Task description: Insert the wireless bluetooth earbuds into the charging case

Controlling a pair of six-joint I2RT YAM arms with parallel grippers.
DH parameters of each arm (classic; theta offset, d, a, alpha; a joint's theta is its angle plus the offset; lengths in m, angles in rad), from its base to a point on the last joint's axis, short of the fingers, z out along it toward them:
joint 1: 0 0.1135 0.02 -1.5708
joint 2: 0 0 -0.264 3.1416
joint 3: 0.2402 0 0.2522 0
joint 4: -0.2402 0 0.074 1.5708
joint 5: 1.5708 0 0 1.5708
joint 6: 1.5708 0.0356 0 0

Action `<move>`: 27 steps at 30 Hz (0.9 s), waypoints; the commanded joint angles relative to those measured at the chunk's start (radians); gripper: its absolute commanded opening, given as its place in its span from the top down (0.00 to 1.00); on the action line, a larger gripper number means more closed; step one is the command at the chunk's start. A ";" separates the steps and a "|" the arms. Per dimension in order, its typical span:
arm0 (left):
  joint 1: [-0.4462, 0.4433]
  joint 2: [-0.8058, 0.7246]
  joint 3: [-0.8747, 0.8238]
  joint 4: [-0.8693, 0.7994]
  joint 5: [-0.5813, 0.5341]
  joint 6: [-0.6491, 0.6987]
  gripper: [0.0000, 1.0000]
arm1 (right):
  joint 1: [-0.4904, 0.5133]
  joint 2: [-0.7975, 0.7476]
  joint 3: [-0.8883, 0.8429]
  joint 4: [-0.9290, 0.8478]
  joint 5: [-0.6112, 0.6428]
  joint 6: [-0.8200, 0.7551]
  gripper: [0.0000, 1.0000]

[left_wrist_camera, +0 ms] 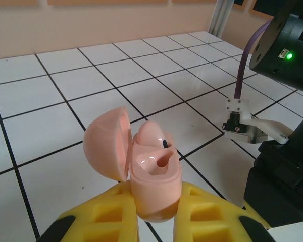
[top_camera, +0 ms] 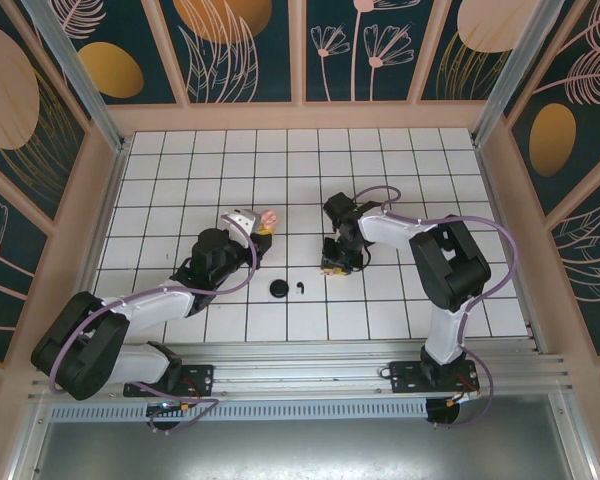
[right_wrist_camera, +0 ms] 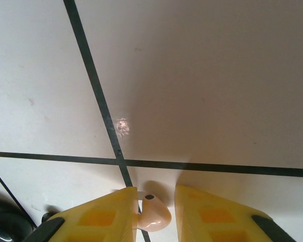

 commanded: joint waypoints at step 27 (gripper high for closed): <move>0.003 -0.013 0.019 0.004 0.006 0.013 0.92 | 0.020 -0.097 -0.056 0.032 -0.002 0.094 0.67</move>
